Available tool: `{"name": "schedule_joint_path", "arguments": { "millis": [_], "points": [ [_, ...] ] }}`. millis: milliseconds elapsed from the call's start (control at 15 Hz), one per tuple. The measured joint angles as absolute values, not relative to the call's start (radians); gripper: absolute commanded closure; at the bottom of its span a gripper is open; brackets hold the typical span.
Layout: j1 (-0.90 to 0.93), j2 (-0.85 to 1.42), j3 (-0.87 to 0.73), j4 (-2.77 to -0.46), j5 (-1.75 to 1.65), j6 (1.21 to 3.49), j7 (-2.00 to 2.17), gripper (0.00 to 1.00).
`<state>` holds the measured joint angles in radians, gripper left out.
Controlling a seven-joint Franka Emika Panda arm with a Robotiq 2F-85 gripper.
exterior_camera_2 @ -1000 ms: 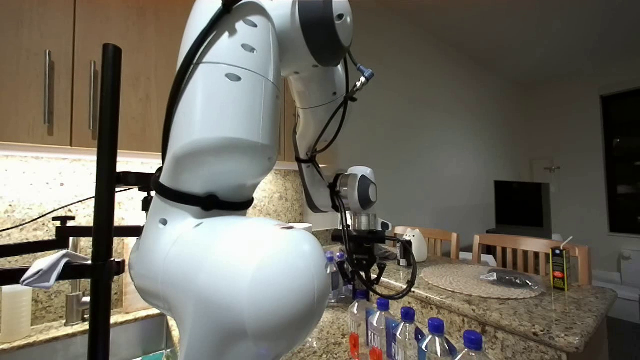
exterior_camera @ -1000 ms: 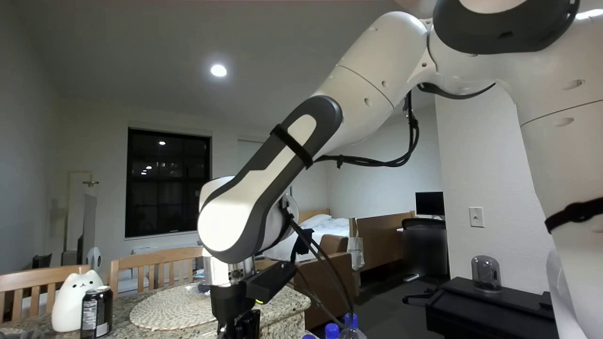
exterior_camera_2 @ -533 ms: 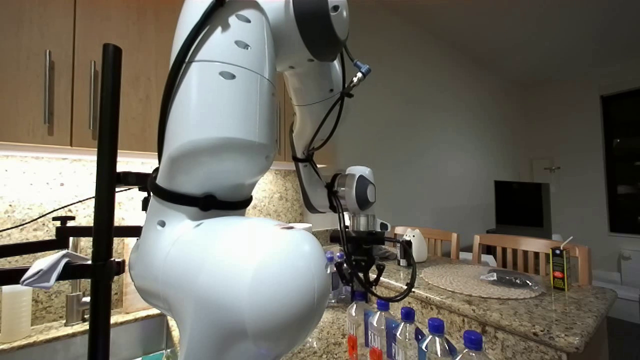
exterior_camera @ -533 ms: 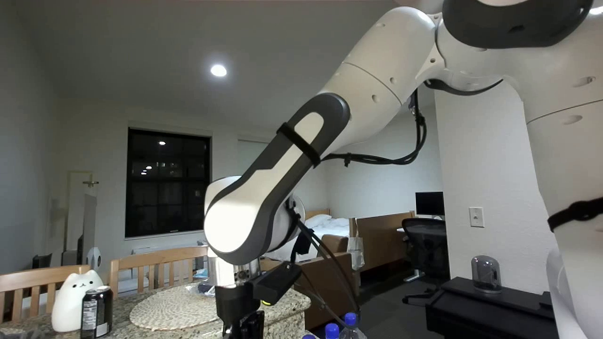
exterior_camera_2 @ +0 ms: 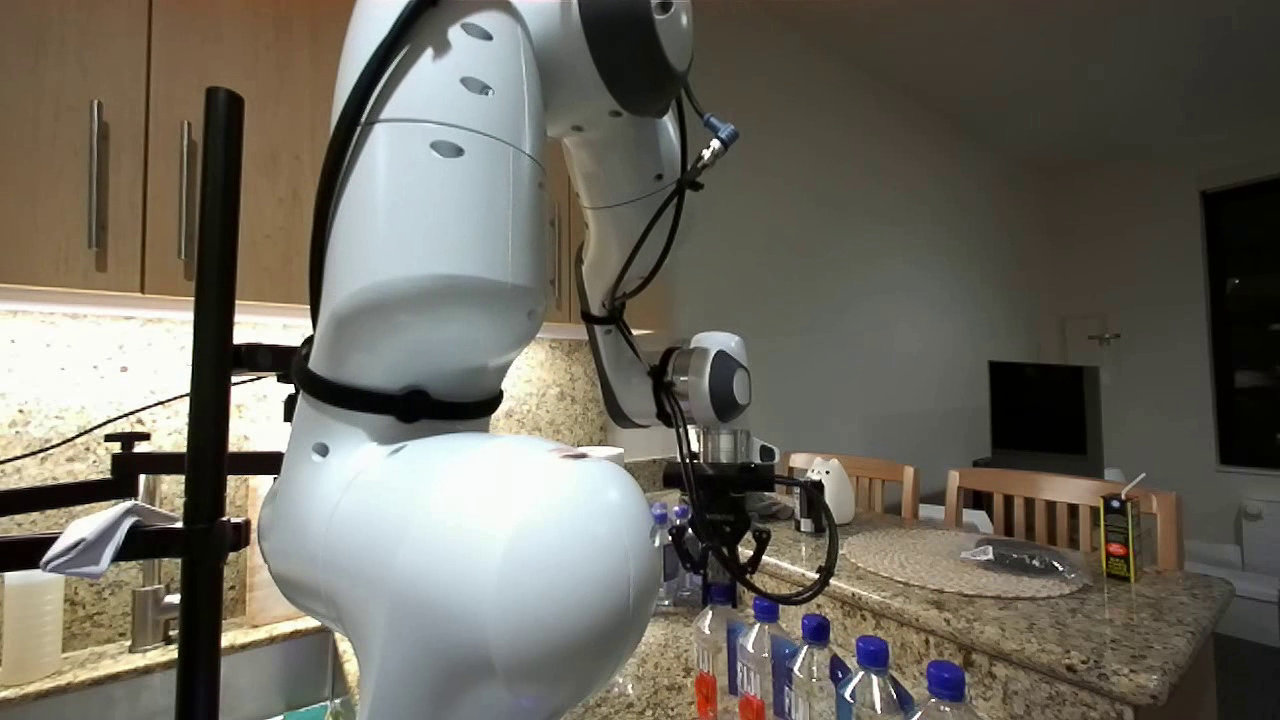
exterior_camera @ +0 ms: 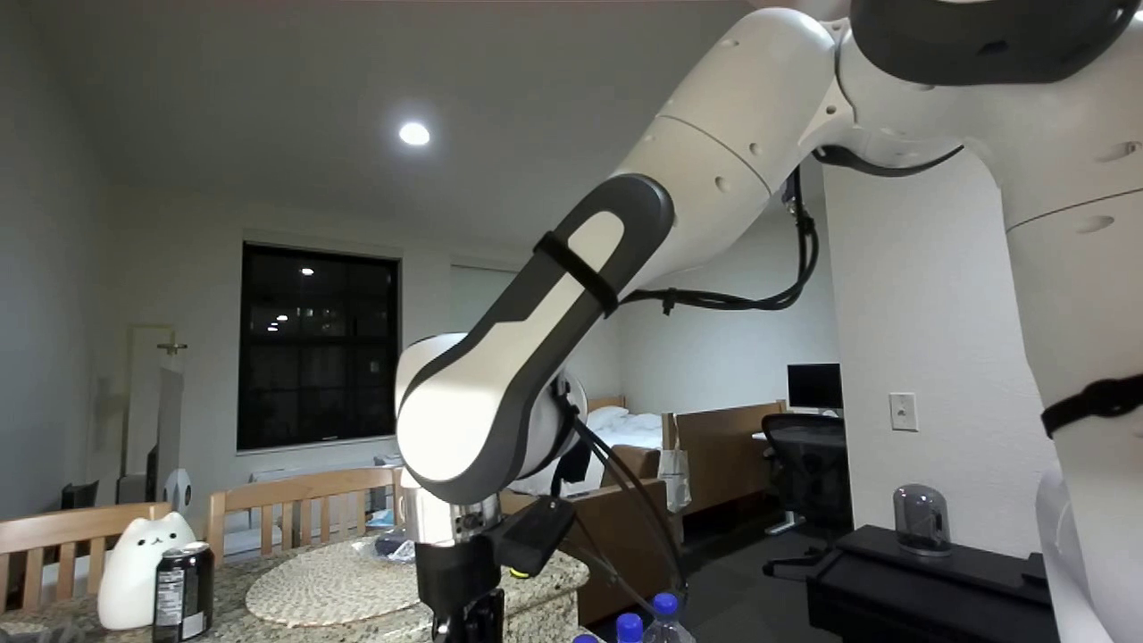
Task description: Arrange the bottles on the counter in a straight line
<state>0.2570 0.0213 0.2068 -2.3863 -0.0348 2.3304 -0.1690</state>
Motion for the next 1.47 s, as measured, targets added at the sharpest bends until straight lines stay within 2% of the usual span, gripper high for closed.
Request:
{"name": "schedule_joint_path", "arguments": {
  "millis": [1067, 1133, 1200, 1467],
  "points": [
    [0.250, 0.018, 0.197, -2.390, -0.035, 2.333, -0.320, 0.85],
    [0.250, 0.017, 0.197, -2.391, -0.035, 2.334, -0.324, 0.40],
    [0.250, 0.017, 0.197, -2.392, -0.035, 2.336, -0.327, 0.39],
    [0.250, 0.016, 0.197, -2.406, -0.035, 2.348, -0.328, 0.15]
  ]
}}
